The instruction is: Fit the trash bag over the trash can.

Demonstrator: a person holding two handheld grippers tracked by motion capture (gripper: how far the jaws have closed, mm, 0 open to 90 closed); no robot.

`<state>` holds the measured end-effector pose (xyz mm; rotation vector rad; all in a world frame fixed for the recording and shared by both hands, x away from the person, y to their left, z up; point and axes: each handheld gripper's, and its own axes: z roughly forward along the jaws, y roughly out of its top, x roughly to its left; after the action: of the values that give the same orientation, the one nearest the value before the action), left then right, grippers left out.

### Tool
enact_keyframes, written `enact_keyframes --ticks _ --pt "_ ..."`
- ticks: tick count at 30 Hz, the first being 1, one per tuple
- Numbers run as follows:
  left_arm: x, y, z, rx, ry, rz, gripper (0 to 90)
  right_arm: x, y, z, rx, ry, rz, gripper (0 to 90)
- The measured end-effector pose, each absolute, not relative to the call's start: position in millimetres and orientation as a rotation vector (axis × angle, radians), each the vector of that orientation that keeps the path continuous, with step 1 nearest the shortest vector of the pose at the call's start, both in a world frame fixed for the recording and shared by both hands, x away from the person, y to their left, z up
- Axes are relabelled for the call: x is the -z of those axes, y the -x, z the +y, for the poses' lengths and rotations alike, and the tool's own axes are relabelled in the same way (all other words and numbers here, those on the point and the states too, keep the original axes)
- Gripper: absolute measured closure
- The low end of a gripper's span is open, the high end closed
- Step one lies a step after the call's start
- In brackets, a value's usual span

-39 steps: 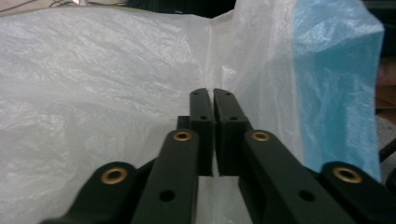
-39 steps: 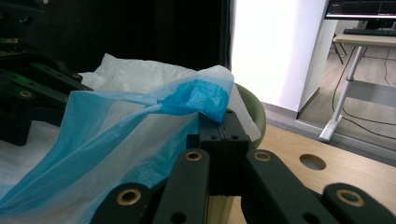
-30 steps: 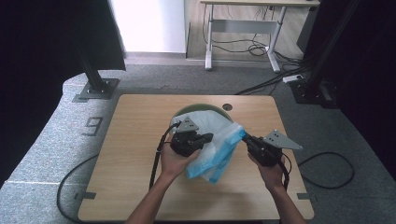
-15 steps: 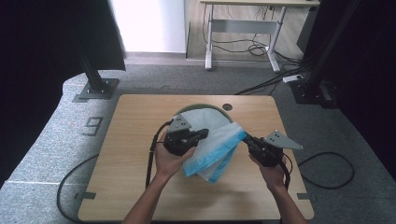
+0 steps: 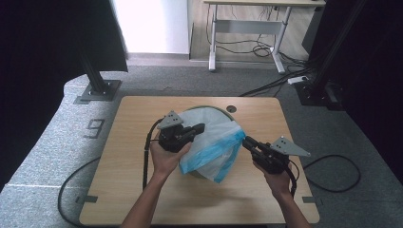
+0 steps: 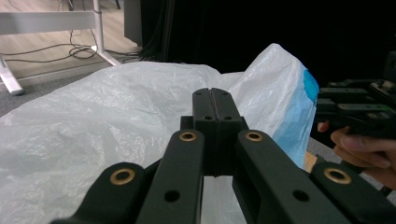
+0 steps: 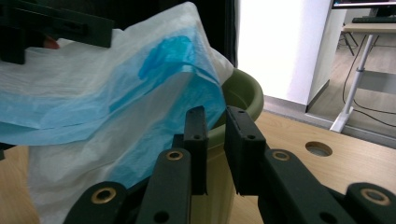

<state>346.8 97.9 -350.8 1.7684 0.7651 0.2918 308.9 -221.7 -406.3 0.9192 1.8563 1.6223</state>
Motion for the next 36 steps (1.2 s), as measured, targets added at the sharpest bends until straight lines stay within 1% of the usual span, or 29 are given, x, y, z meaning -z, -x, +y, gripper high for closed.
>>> enact_keyframes --ticks 7,11,21,24,32,36 --pt "351.7 -348.5 97.8 -0.293 -1.758 0.779 90.0 402.1 -298.6 -221.4 -1.642 -0.899 1.840 72.4" --pt "352.6 -349.1 95.7 -0.294 -1.757 0.783 90.0 401.9 -293.2 -219.6 -1.669 -0.899 1.860 71.7" --pt "355.1 -351.3 91.0 -0.289 -1.768 0.787 90.0 398.9 -296.5 -211.8 -1.736 -0.889 1.911 67.1" --pt "355.6 -350.8 90.7 -0.287 -1.769 0.788 90.0 397.4 -298.6 -209.5 -1.727 -0.895 1.913 67.6" --pt "356.5 -351.1 97.4 -0.268 -1.765 0.793 90.0 396.6 -307.3 -210.4 -1.713 -0.952 1.884 73.9" --pt "356.1 -351.0 100.0 -0.261 -1.757 0.793 90.0 397.6 -310.6 -209.7 -1.698 -0.960 1.882 74.5"
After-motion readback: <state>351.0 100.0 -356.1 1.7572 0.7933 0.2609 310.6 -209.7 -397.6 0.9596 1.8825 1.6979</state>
